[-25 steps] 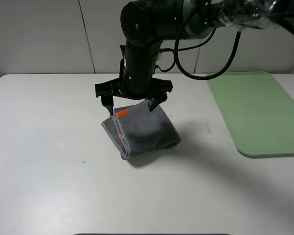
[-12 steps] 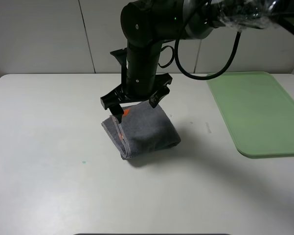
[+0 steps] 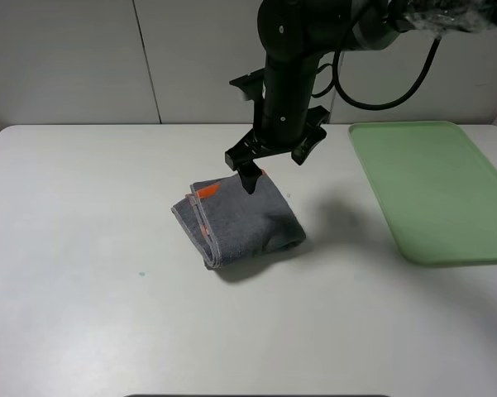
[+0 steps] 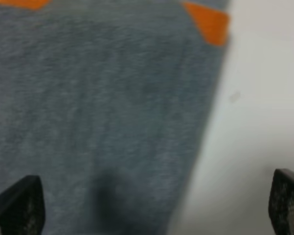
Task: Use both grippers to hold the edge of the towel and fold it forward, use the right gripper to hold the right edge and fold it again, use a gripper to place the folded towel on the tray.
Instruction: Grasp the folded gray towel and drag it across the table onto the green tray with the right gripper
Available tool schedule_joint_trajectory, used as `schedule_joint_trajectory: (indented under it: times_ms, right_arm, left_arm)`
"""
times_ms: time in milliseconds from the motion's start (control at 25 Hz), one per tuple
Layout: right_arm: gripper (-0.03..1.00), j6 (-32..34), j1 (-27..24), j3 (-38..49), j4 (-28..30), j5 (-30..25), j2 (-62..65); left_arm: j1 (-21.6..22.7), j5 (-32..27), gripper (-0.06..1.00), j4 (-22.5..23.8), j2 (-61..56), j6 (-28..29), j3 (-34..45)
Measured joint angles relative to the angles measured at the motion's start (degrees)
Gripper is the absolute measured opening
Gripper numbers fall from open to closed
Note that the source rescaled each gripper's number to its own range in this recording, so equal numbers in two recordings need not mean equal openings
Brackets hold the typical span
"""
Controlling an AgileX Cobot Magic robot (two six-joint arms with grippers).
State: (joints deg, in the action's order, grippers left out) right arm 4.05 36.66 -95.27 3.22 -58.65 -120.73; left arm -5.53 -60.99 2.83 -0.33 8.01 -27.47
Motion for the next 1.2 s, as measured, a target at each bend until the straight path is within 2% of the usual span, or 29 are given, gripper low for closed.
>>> schedule_joint_trajectory:
  times_ms: [360, 720, 1200]
  right_arm:
    - [1.00, -4.05, -1.27, 0.00, -1.02, 2.59, -0.27]
    - [1.00, -4.68, -1.27, -0.36, -1.91, 4.73, -4.52]
    - [1.00, -4.68, -1.27, -1.07, 1.30, 6.13, -8.78]
  left_arm:
    - [0.00, 0.00, 1.00, 0.00, 0.00, 0.00, 0.00]
    - [0.00, 0.00, 1.00, 0.00, 0.00, 0.00, 0.00]
    - [0.00, 0.00, 1.00, 0.00, 0.00, 0.00, 0.00]
